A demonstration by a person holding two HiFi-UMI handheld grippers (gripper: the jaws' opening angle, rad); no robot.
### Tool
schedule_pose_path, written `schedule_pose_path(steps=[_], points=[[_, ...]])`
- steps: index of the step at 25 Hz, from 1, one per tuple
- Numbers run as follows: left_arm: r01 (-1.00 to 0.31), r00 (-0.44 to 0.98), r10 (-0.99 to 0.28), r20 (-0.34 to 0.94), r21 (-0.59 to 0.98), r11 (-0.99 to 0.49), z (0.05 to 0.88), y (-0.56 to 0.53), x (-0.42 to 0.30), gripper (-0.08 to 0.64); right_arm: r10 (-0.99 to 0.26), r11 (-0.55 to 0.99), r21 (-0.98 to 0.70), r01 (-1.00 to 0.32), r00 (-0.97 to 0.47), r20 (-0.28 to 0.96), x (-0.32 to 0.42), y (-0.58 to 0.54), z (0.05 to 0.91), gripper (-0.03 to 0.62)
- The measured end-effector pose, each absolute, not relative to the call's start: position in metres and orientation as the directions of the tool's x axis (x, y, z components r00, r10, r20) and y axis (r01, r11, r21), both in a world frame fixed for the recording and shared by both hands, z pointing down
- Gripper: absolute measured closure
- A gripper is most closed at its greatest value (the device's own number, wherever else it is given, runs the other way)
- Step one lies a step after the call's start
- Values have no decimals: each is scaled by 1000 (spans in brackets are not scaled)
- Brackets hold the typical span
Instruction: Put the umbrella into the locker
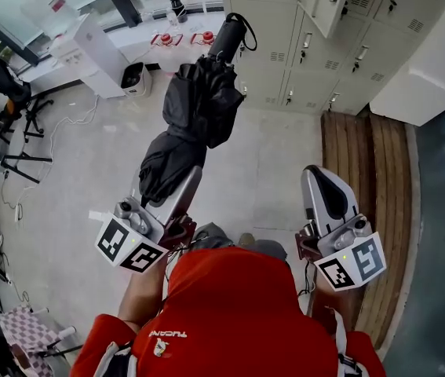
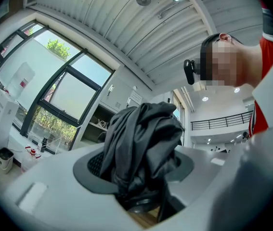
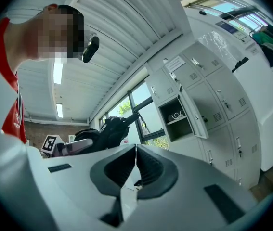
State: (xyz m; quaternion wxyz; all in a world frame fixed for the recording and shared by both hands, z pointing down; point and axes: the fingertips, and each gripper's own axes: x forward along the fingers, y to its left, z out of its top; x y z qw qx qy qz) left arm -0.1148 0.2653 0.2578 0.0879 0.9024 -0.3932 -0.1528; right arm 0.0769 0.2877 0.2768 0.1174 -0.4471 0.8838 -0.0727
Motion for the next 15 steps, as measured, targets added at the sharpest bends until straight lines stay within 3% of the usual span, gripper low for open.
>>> schedule_pose_path(steps=[15], points=[[-688, 644, -740, -192, 278, -670, 269, 209, -101, 327, -812, 583, -232, -779, -571, -122, 81, 232, 284, 589]])
